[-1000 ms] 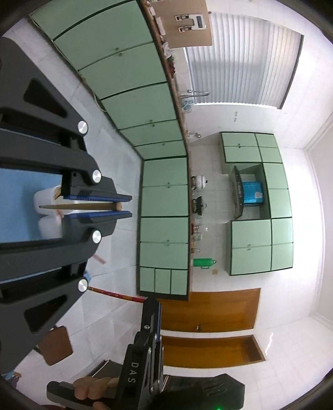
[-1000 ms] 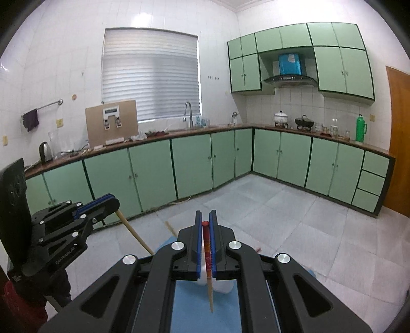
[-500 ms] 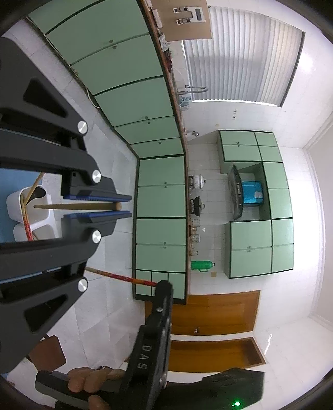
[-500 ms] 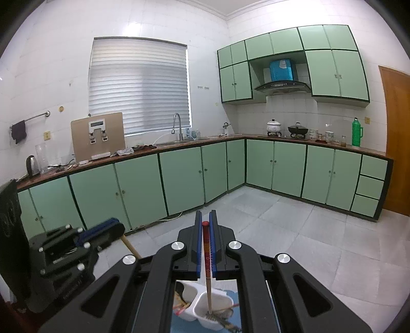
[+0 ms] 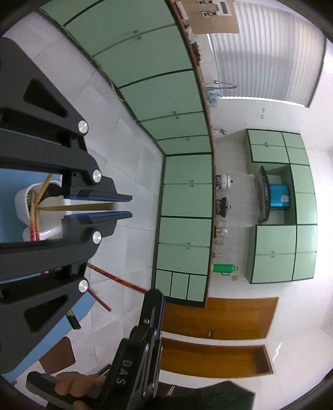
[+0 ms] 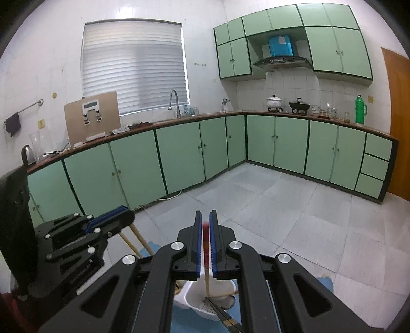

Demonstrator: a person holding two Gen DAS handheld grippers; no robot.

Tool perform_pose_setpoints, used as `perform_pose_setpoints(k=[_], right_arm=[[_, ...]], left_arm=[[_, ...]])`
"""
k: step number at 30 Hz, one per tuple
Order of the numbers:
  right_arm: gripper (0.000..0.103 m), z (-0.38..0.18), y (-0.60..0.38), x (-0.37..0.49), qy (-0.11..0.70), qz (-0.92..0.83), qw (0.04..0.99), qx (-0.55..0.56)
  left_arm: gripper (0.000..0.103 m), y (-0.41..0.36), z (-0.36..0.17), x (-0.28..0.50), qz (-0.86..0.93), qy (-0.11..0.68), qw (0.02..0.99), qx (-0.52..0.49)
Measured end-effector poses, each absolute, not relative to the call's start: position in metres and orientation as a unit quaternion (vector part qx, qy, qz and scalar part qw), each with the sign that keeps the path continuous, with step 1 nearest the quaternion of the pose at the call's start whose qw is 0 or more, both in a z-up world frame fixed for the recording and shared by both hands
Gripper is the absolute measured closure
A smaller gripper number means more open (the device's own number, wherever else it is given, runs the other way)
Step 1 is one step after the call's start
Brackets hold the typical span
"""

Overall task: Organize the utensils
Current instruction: 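Lower both chopsticks into the holder and open both tools, then withdraw both tools away from the holder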

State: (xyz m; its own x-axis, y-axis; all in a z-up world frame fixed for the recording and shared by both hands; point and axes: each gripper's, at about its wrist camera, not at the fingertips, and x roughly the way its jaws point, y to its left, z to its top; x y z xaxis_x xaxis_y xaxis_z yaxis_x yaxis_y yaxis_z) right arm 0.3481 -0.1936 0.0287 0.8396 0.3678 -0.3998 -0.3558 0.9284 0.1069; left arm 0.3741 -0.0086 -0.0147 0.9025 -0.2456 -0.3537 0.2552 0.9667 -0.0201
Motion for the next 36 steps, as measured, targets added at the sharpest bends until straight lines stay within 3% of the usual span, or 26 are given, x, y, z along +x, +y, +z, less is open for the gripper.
perform_pose_setpoints(k=[7,12,15,21,29,36], right_arm=[[0.086,0.032,-0.214,0.332,0.207,0.166,0.964,0.032],[0.061,0.036,-0.230,0.308,0.198,0.149,0.968,0.040],[0.043,0.034,-0.237,0.286,0.194,0.137,0.971,0.043],[0.022,0.021,-0.244,0.240,0.196,0.120,0.972,0.046],[0.006,0.008,-0.245,0.188,0.205,0.117,0.970,0.057],[0.006,0.011,-0.237,0.152,0.197,0.123,0.972,0.040]], left_arm=[[0.092,0.004,-0.009,0.359,-0.117,0.176,0.977,0.013],[0.060,0.014,-0.003,0.333,-0.108,0.173,0.979,-0.006],[0.049,0.017,-0.004,0.312,-0.107,0.173,0.979,-0.010],[0.033,0.018,-0.012,0.271,-0.105,0.190,0.976,-0.009],[0.019,0.021,-0.021,0.226,-0.102,0.211,0.972,-0.015],[0.013,0.018,-0.017,0.190,-0.105,0.218,0.970,-0.014]])
